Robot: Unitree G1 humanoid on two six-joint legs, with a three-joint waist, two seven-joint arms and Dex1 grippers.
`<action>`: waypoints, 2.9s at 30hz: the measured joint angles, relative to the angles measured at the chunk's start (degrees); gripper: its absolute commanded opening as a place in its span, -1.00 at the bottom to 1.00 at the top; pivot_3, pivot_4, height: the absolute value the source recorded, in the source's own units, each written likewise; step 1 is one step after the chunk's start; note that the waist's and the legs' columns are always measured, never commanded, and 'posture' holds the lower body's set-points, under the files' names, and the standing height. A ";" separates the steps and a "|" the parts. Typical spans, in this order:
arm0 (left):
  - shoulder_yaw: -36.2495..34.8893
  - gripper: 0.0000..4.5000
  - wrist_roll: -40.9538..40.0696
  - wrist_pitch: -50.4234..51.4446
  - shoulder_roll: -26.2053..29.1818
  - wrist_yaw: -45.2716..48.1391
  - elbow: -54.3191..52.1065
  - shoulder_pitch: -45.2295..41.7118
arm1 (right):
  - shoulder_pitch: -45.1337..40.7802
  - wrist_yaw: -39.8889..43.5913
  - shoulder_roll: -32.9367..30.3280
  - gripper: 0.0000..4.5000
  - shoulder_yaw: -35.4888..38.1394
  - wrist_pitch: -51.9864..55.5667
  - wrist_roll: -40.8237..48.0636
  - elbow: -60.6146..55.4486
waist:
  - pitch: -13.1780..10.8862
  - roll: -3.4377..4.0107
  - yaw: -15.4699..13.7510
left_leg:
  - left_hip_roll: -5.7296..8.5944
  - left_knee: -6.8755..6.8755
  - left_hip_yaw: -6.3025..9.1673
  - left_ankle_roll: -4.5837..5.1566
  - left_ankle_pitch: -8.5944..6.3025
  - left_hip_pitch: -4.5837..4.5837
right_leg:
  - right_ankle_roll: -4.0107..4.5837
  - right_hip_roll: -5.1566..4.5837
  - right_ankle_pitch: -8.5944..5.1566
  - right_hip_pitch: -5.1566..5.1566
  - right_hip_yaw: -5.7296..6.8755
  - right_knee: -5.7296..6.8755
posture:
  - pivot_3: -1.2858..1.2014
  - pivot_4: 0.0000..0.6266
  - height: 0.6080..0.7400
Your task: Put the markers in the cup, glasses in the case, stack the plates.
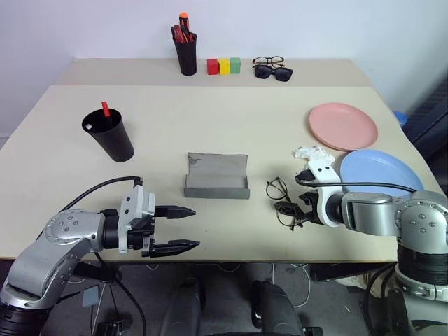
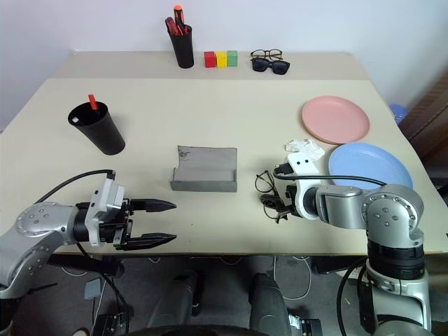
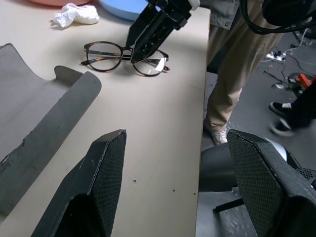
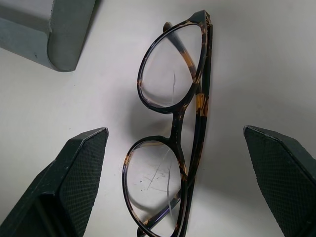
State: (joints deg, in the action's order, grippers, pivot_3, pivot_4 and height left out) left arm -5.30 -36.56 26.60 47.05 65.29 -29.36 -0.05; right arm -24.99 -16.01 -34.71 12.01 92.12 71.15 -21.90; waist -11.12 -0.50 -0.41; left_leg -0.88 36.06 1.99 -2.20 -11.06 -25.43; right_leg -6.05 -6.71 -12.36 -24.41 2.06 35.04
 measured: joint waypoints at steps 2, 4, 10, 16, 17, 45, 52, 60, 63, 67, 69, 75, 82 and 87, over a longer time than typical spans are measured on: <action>0.02 0.46 0.02 -0.01 -0.05 -0.18 -0.03 0.00 | -0.22 0.04 0.05 1.00 0.00 0.00 -0.09 0.34 | 0.00 0.00 0.03 | 0.00 0.00 -0.01 0.00 0.00 0.00 | 0.00 0.00 0.00 0.00 -0.01 0.00 | 0.03 -0.52 1.00; 0.04 0.46 0.06 -0.01 -0.11 -0.47 -0.07 0.01 | -0.61 0.10 0.20 1.00 0.00 0.00 -0.18 0.81 | 0.00 0.00 0.04 | 0.00 0.00 -0.01 0.00 0.00 0.00 | 0.00 0.00 0.00 -0.01 -0.01 0.00 | 0.03 -0.52 1.00; 0.05 0.46 0.14 -0.03 -0.17 -1.50 -0.70 0.48 | -1.16 0.60 1.08 1.00 -0.34 0.00 -1.20 1.24 | 0.00 0.00 0.07 | -0.01 -0.02 -0.03 0.00 0.00 -0.01 | 0.00 0.00 0.00 -0.03 -0.02 -0.01 | 0.03 -0.52 1.00; 0.02 0.48 0.14 -0.05 -0.17 -2.31 -1.59 1.72 | -1.54 1.93 1.38 -0.06 -0.79 0.00 -3.18 1.95 | 0.00 0.00 0.10 | -0.01 -0.03 -0.03 0.01 -0.01 -0.02 | 0.00 0.00 0.00 -0.04 -0.03 -0.04 | 0.03 -0.52 1.00; 0.01 0.48 0.14 -0.06 -0.17 -2.41 -1.83 1.73 | -1.57 2.23 1.47 -0.28 -1.04 0.00 -3.62 2.01 | 0.00 0.01 0.11 | -0.01 -0.03 -0.03 0.00 -0.01 -0.02 | 0.00 0.00 0.00 -0.04 -0.03 -0.05 | 0.03 -0.52 1.00; -0.26 0.48 -0.80 -0.66 0.35 -2.09 -0.63 1.84 | -15.73 27.12 1.23 -0.98 -13.30 -25.43 -23.72 0.71 | -0.04 0.05 1.31 | -0.07 -0.26 -0.27 0.21 -0.13 -0.19 | 0.05 0.05 0.23 -0.10 -0.09 -0.72 | 0.03 -0.52 1.00; -0.65 0.48 -1.74 -0.49 1.29 -0.48 -0.16 1.66 | -18.59 35.41 7.39 -0.98 -23.04 -31.99 -30.60 5.18 | -0.05 0.07 1.17 | -0.07 -0.27 -0.27 0.21 -0.13 -0.18 | 0.05 0.05 0.23 -0.11 -0.09 -0.68 | 0.03 -0.52 1.00; -1.23 0.48 -1.70 -0.55 1.49 -0.69 -1.10 4.34 | -19.95 40.96 11.09 -0.98 -26.44 -36.41 -36.93 10.01 | -0.05 0.07 1.32 | -0.07 -0.27 -0.29 0.21 -0.13 -0.09 | 0.05 0.06 0.24 -0.11 -0.10 -0.56 | 0.03 -0.52 1.00; -1.98 0.48 -1.71 -0.57 1.48 -0.89 -1.86 5.18 | -20.46 43.23 11.70 -0.98 -27.25 -38.59 -39.35 12.21 | -0.05 0.07 1.32 | -0.08 -0.27 -0.29 0.20 -0.13 -0.06 | 0.05 0.06 0.24 -0.11 -0.10 -0.52 | 0.03 -0.52 1.00; -2.80 0.48 -1.69 -0.66 1.48 -1.49 -2.49 6.49 | -20.51 46.10 12.24 -0.98 -27.96 -40.91 -42.18 15.31 | -0.05 0.07 1.30 | -0.08 -0.26 -0.30 0.20 -0.13 -0.06 | 0.05 0.06 0.24 -0.11 -0.11 -0.52 | 0.03 -0.52 1.00; -3.05 0.48 -1.68 -0.68 1.47 -1.79 -2.81 7.01 | -20.51 47.31 12.34 -0.98 -28.16 -41.60 -43.23 16.32 | -0.05 0.07 1.31 | -0.08 -0.27 -0.30 0.20 -0.13 -0.06 | 0.05 0.06 0.24 -0.11 -0.11 -0.52 | 0.03 -0.52 1.00; -4.54 0.48 -1.60 -0.89 1.47 -2.48 -3.26 8.44 | -19.03 49.94 13.02 -0.67 -28.57 -42.48 -45.44 17.10 | -0.05 0.07 1.32 | -0.08 -0.27 -0.30 0.20 -0.13 -0.04 | 0.05 0.06 0.24 -0.11 -0.11 -0.49 | 0.03 -0.52 1.00; -5.25 0.48 -1.49 -1.17 1.47 -2.94 -3.45 9.47 | -14.25 51.88 10.56 0.83 -28.44 -40.01 -46.25 15.74 | -0.05 0.07 1.23 | -0.08 -0.24 -0.30 0.20 -0.13 -0.04 | 0.05 0.06 0.24 -0.10 -0.12 -0.49 | 0.03 -0.52 1.00; -5.21 0.48 -1.06 -1.27 0.96 -4.14 -2.60 7.63 | -11.98 49.88 9.17 0.98 -23.31 -36.89 -45.97 12.24 | -0.05 0.07 1.11 | -0.08 -0.23 -0.30 0.19 -0.13 -0.04 | 0.05 0.06 0.24 -0.10 -0.12 -0.47 | 0.03 -0.52 1.00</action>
State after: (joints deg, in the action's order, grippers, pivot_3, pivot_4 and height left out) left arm -10.51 -37.62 25.33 48.01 61.15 -31.96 7.58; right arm -36.96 33.87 -25.54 -11.29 55.23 25.18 -9.65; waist -11.17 -0.43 0.70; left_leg -0.96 35.83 1.69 -2.01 -11.19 -25.47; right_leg -6.00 -6.65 -12.12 -24.51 1.94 34.57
